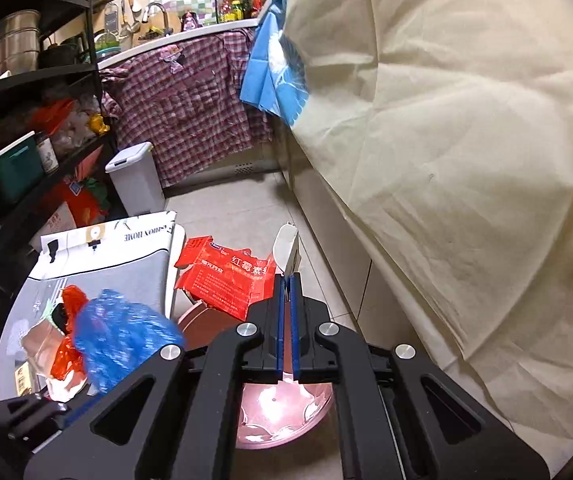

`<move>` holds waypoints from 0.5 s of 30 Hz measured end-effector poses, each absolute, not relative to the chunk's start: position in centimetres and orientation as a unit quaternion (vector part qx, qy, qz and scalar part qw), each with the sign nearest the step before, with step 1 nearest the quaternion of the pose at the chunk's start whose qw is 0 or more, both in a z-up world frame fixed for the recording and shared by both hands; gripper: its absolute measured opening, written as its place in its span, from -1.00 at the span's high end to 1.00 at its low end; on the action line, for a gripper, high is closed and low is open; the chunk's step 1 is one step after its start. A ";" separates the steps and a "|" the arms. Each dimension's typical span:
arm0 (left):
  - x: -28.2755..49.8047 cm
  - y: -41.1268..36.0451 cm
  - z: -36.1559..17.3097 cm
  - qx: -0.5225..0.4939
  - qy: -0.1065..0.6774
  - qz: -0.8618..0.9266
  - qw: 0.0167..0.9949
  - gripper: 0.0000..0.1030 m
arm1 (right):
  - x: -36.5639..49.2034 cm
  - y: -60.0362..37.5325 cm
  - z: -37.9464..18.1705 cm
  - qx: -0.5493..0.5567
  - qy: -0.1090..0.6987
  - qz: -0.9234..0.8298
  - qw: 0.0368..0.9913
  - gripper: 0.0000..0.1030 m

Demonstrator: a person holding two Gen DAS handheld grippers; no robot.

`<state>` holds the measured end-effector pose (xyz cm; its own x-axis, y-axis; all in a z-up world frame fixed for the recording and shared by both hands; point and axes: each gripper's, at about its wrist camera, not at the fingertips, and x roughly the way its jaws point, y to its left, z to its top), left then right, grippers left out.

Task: Collect trash
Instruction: 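Carry the blue bag and red packet over the pink bin with both grippers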

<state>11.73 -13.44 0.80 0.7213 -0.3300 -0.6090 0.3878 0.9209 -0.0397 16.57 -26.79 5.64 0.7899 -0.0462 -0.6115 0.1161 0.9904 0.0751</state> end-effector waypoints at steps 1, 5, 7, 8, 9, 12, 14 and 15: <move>12.2 -13.7 0.5 0.042 0.324 -0.201 0.924 0.97 | 16.8 -26.9 5.3 0.056 0.324 -0.044 0.943 0.94; 13.8 -14.5 -0.7 0.041 0.337 -0.224 0.913 0.97 | 18.1 -27.3 4.2 0.060 0.335 -0.046 0.939 0.94; 14.6 -14.9 -1.3 0.044 0.344 -0.230 0.909 0.97 | 18.7 -27.4 3.6 0.060 0.342 -0.045 0.937 0.94; 15.0 -14.9 -1.7 0.043 0.352 -0.233 0.906 0.97 | 19.0 -27.4 3.3 0.060 0.346 -0.044 0.935 0.94; 15.5 -15.1 -2.0 0.041 0.358 -0.235 0.903 0.97 | 19.2 -27.4 3.2 0.061 0.348 -0.044 0.934 0.94; 16.6 -15.1 -2.9 0.037 0.377 -0.240 0.894 0.97 | 20.1 -27.2 2.7 0.055 0.354 -0.042 0.933 0.94; 16.9 -15.3 -3.5 0.037 0.387 -0.245 0.888 0.97 | 20.6 -27.2 2.4 0.054 0.357 -0.041 0.932 0.94; 17.0 -15.4 -3.7 0.036 0.392 -0.248 0.885 0.97 | 21.0 -27.1 2.2 0.052 0.359 -0.042 0.931 0.94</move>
